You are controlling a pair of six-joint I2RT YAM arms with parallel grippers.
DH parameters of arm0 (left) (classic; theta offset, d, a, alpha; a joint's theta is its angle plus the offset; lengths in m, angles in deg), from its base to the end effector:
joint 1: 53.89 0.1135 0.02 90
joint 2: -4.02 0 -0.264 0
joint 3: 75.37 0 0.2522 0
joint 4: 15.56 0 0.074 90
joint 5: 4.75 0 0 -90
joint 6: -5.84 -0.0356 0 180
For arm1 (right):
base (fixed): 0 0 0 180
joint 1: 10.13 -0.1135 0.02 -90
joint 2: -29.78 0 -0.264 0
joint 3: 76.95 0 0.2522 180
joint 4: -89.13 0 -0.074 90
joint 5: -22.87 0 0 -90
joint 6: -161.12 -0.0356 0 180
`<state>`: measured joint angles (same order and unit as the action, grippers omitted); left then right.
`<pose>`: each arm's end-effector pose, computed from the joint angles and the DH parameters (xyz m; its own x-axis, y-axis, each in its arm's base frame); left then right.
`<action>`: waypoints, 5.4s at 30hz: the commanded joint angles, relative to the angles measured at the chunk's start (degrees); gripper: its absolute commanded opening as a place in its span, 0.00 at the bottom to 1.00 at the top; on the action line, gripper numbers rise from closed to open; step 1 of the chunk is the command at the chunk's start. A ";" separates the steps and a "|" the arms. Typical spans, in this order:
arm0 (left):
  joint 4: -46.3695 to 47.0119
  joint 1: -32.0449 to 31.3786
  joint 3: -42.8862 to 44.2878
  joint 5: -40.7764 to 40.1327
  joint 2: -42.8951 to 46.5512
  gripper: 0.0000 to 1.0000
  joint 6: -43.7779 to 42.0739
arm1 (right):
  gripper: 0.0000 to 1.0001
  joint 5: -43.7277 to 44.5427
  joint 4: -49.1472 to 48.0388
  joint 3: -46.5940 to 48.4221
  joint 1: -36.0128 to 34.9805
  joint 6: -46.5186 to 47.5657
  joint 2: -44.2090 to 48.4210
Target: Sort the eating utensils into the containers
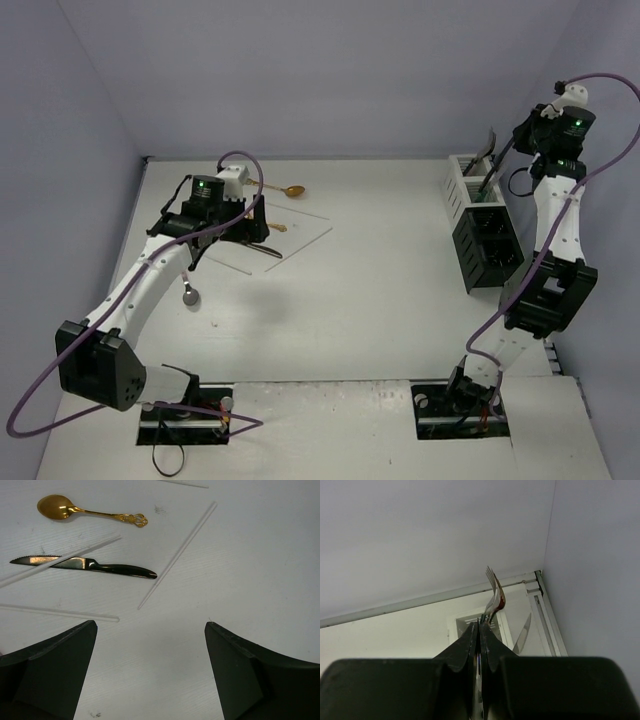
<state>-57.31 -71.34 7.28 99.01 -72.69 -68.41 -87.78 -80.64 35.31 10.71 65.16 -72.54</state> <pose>0.2819 -0.0975 0.3330 -0.6662 -0.0669 -0.7427 0.3059 0.8838 -0.3541 0.4083 -0.1420 0.4144 -0.0044 0.1056 -0.9944 0.0038 0.9944 0.1056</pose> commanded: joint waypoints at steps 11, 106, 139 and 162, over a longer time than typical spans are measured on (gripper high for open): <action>1.47 3.11 -1.14 -4.63 -0.97 0.87 6.20 | 0.24 -1.59 -9.82 -2.60 -1.33 3.18 -0.31; -14.00 2.63 15.88 8.94 -41.82 0.26 -103.70 | 0.68 -11.32 -7.16 -16.09 -6.86 7.51 18.74; -13.94 -1.89 40.96 37.93 -33.41 0.00 -36.83 | 0.56 -16.43 -5.96 -15.17 -14.15 21.98 22.76; -20.43 -2.07 31.24 21.43 -31.30 0.00 10.24 | 0.58 -1.67 16.82 -33.11 -72.50 92.46 31.25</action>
<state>-76.54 -73.38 39.42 121.70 -108.36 -65.94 -95.43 -64.93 -0.41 -56.41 151.47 -35.20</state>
